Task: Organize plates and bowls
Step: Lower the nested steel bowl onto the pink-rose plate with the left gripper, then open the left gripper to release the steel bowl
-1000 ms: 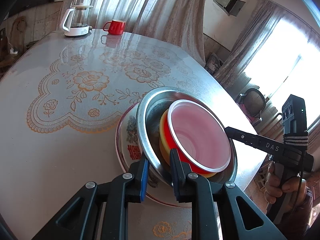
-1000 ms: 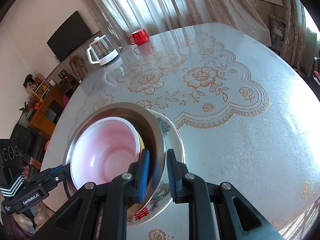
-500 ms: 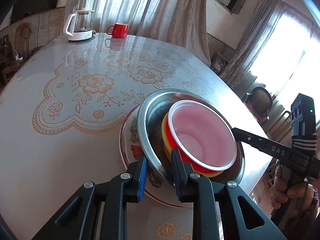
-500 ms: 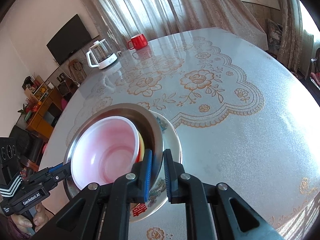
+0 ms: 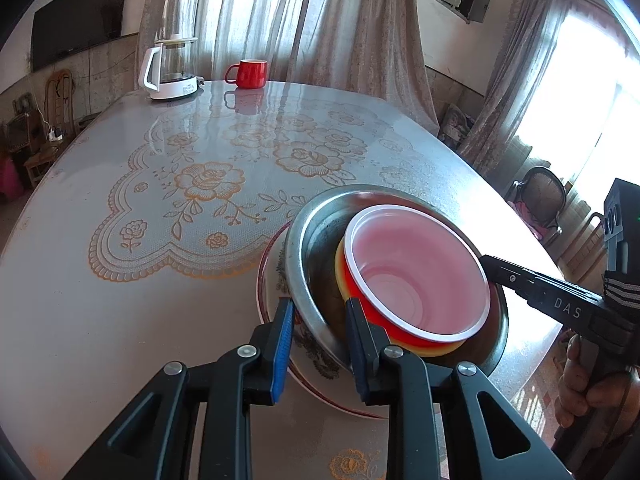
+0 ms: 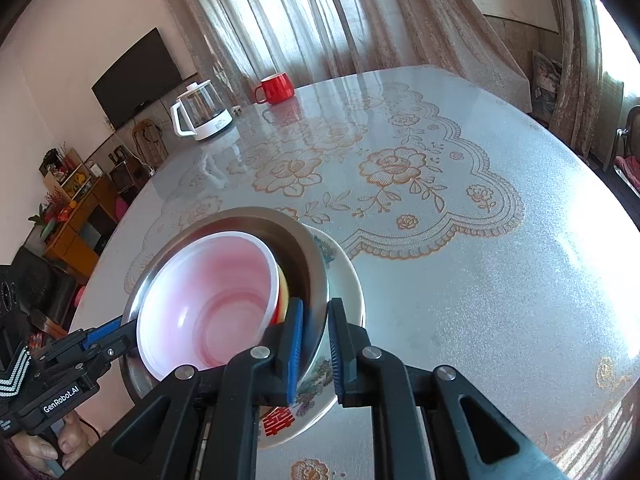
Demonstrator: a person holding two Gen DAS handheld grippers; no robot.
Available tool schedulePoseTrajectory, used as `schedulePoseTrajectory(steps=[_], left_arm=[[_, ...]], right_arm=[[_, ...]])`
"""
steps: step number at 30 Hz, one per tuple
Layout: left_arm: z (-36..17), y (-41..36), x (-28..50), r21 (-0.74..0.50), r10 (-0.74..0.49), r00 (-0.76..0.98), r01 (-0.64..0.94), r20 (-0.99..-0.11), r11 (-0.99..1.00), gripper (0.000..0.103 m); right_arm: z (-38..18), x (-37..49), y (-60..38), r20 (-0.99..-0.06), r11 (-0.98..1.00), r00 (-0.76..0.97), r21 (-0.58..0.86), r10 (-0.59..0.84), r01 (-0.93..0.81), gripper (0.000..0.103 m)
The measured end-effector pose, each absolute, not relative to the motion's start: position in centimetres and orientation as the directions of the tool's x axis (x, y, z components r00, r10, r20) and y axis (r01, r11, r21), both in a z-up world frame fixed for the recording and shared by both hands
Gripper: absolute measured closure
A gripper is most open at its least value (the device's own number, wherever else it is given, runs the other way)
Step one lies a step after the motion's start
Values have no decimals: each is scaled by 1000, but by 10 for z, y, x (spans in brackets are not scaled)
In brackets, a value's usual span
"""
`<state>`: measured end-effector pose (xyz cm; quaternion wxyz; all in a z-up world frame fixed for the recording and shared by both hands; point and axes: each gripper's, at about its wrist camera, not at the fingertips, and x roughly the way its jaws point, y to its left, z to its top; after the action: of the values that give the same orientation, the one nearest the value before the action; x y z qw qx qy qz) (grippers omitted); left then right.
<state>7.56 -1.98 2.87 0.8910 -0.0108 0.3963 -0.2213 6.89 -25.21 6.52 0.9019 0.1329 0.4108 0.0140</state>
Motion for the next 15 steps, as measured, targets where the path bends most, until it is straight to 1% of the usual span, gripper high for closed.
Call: schedulePoseTrajectory(steps=[4,15], left_arm=[[30,-20,73,-180,-390,609,378,-690,908,77],[30,-17,66,-169,-359,646,339,-673,926,77]], right_arm=[[65,65,-244,-729,974,679,204,85,97,90],[62,67,-240,-722,973,691,184,40,136,90]])
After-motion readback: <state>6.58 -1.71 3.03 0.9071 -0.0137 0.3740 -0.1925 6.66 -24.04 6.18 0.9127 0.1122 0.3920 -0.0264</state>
